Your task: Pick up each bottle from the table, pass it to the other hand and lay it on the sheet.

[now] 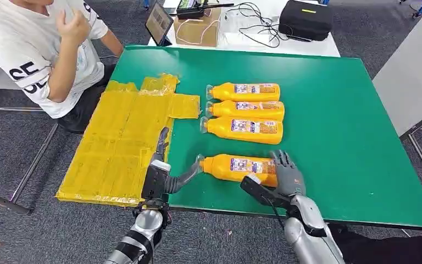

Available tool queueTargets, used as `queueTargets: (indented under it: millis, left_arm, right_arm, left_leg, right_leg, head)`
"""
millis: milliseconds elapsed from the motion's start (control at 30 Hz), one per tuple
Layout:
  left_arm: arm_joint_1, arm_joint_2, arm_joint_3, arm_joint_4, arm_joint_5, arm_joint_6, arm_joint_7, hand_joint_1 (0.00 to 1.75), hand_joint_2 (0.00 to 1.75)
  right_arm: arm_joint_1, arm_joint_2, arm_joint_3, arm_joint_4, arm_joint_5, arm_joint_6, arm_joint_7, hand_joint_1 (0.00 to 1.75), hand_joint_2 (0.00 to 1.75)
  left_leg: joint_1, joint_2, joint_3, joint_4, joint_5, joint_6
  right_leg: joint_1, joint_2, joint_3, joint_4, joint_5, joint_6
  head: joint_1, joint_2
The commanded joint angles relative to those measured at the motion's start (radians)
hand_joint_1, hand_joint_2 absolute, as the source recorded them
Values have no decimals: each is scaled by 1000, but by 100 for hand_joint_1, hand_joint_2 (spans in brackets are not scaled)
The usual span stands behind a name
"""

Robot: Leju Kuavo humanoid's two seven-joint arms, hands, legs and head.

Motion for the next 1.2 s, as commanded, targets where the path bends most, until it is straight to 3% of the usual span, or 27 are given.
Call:
queueTargets:
  millis: [33,367,533,667,733,767,967,1067,1200]
  left_arm:
    - [-31,15,36,78,10,-27,-4,0,175]
    - [-35,17,45,82,12,-34,-12,0,175]
    - [-50,21,48,107,9,-27,-26,0,175]
    - [-71,27,58,127,4,23,-39,0,175]
    - [-74,32,61,131,7,19,-41,0,175]
    - [-83,38,66,148,2,39,-41,0,175]
    - [-90,61,70,130,45,-46,-6,0,175]
    - [-90,63,46,112,96,-173,55,0,175]
    - [-86,68,9,94,100,-226,71,0,175]
  right_arm:
    - [-164,-16,118,322,-15,81,-14,175,175]
    - [-124,-34,115,297,-67,97,-28,175,175]
    - [-105,-43,87,261,-183,151,-88,175,175]
    - [-48,51,6,117,-349,54,-199,175,175]
    - [-38,61,19,85,-346,48,-174,175,175]
    - [2,89,-8,8,-430,30,-205,175,175]
    - [98,210,-5,-198,-611,-129,-318,175,175]
    - [91,230,34,-202,-671,-143,-325,175,175]
    - [57,234,49,-149,-707,-129,-340,175,175]
  left_leg:
    - [1,4,7,-1,-2,-2]
    - [3,1,16,0,-3,-3]
    - [2,-1,16,-1,-1,-2]
    - [2,2,19,-1,-2,-2]
    - [2,4,18,-1,-2,-2]
    - [1,4,16,-1,-2,-1]
    - [2,3,11,0,-2,-2]
    - [3,5,10,0,-4,-2]
    - [3,4,9,0,-3,-2]
  right_leg:
    - [2,3,6,-1,-1,-2]
    - [4,-2,16,-2,-3,-4]
    - [2,-3,16,-3,-1,-2]
    - [3,-1,18,-3,-1,-3]
    - [2,2,16,-2,-1,-3]
    - [1,2,15,-1,0,-2]
    - [2,2,10,1,-2,-2]
    - [3,3,8,1,-2,-2]
    - [3,3,8,1,-2,-2]
  head:
    - [0,0]
    - [0,0]
    - [0,0]
    - [0,0]
    - [0,0]
    - [0,0]
    - [0,0]
    - [0,0]
    - [0,0]
